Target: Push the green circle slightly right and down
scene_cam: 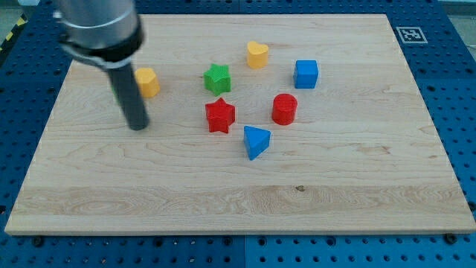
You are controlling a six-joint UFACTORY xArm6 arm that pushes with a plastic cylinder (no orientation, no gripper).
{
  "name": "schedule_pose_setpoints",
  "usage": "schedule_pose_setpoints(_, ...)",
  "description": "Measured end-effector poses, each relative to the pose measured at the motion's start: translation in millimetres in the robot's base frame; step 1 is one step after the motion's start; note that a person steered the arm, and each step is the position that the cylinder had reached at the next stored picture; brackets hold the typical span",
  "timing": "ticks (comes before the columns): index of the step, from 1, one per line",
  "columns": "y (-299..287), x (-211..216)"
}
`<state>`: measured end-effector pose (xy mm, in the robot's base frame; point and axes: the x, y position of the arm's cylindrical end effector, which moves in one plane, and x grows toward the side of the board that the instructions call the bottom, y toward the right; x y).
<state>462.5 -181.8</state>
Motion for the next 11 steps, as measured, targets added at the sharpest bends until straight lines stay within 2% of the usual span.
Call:
schedule_pose_setpoints(1, -45.9, -19.5)
schedule_pose_setpoints(2, -41.6, -71.2)
schedule_pose_setpoints(3, -34.8, -81.1)
schedule_pose_setpoints(6, -3.8, -42.0)
schedule_pose_setpoints(11, 28.8, -49.3)
